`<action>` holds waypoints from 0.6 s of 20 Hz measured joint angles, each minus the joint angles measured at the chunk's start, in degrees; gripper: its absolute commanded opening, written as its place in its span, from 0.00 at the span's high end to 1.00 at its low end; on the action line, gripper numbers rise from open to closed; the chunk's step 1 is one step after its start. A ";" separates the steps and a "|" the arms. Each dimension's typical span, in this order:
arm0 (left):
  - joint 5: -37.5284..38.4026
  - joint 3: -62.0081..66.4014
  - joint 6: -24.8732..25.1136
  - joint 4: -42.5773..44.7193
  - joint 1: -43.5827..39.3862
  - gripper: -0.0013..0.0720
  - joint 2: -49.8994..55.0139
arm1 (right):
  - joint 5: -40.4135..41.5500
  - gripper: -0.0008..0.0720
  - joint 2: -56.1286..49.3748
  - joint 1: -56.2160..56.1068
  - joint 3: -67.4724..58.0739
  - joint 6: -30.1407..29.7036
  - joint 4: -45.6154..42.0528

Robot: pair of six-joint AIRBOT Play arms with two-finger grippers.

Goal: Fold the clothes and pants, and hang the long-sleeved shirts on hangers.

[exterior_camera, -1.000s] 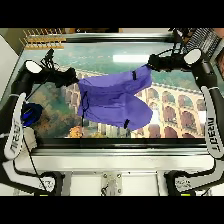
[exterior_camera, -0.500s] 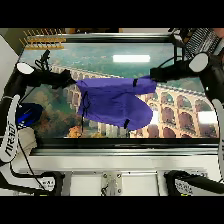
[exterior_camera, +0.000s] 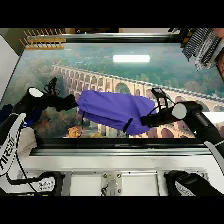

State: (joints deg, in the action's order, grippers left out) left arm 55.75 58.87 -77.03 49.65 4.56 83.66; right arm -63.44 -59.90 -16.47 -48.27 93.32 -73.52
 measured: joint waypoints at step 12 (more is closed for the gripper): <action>-4.66 -2.29 0.15 0.24 0.68 0.22 -1.14 | 1.01 0.09 0.96 0.94 4.46 -2.32 15.23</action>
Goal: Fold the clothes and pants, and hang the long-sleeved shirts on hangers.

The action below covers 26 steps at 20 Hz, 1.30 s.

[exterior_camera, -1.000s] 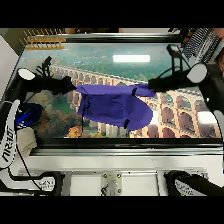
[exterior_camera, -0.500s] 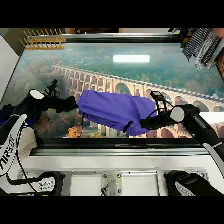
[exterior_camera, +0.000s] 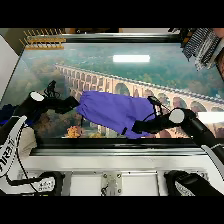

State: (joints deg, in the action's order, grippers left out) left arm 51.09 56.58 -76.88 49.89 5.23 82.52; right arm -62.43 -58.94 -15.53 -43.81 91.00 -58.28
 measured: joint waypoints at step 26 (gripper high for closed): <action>6.99 4.17 -0.11 -0.11 -16.39 0.96 -11.45 | 13.84 0.05 -25.40 18.99 5.40 -29.66 37.88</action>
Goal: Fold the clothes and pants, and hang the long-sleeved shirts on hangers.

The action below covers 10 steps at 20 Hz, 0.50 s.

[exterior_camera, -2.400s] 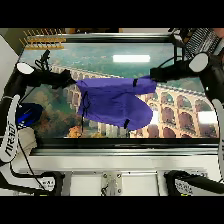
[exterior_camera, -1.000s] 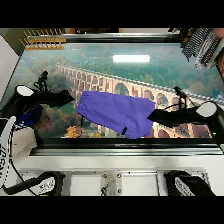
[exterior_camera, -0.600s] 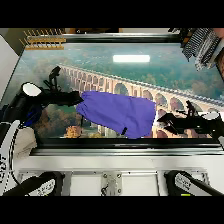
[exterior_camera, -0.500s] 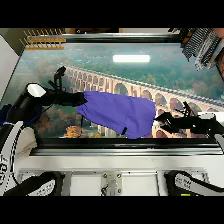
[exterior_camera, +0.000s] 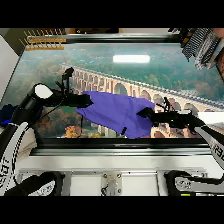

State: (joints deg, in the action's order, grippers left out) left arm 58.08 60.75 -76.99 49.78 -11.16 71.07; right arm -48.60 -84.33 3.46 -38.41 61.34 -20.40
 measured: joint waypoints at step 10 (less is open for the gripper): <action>1.79 0.00 0.00 0.04 -0.13 0.96 0.00 | 2.54 0.99 -1.33 -2.16 -8.57 -5.49 0.72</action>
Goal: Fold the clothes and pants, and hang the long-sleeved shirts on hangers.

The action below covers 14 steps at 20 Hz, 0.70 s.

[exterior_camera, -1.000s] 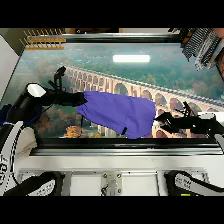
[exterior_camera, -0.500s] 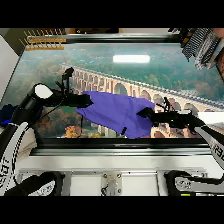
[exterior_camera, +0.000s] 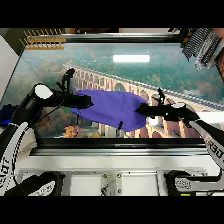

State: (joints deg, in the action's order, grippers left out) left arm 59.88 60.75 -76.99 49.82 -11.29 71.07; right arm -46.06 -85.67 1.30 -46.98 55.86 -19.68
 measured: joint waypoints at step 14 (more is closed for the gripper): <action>1.33 0.00 -0.98 -0.09 0.00 0.96 -0.02 | 4.33 0.99 2.97 41.05 -20.09 10.23 -16.61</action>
State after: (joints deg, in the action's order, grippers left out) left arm 61.21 60.75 -77.97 49.74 -11.29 71.05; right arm -41.74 -82.70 42.35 -67.07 66.08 -36.29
